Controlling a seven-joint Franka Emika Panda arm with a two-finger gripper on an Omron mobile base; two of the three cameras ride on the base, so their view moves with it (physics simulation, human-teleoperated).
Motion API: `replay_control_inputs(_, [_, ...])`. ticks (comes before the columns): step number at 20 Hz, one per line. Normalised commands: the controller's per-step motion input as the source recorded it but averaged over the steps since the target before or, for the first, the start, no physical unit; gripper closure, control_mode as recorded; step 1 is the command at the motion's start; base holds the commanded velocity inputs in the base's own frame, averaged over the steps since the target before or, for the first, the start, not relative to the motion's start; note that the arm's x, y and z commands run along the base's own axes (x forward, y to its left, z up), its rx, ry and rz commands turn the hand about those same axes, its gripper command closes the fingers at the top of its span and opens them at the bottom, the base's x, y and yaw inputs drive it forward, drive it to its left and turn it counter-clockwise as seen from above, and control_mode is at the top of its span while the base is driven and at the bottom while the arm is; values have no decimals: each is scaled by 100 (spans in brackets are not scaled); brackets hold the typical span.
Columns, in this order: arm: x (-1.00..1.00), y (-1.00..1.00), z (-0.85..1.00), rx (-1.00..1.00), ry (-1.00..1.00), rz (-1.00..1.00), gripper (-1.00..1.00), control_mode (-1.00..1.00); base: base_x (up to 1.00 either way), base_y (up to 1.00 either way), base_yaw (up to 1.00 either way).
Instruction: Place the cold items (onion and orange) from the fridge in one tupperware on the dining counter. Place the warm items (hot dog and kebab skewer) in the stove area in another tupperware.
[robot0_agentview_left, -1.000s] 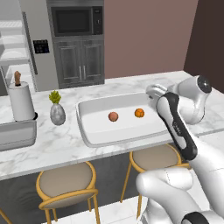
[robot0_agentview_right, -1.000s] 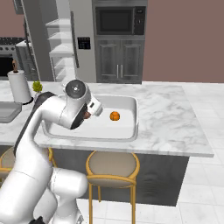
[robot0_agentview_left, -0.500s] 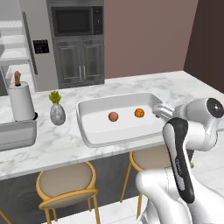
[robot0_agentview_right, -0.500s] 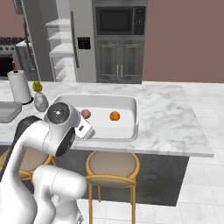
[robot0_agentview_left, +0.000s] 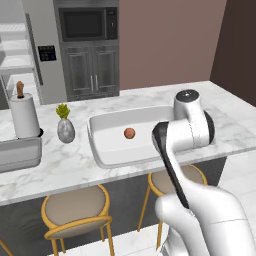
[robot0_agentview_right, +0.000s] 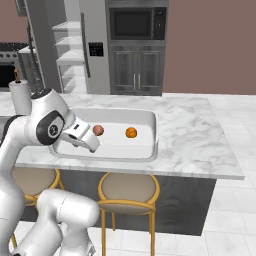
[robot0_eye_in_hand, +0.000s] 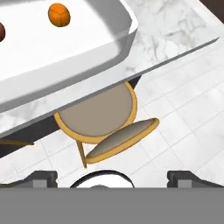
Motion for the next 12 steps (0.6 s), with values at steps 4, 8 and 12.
replay_control_inputs(4, [-46,-42,-24,1,2,0,-100,-100,0,0,0])
replay_control_inputs(8, [-48,-41,-16,19,-16,3,-100,-100,0,0,0])
replay_control_inputs(12, [-23,-30,-31,22,-19,4,-100,-100,0,0,0])
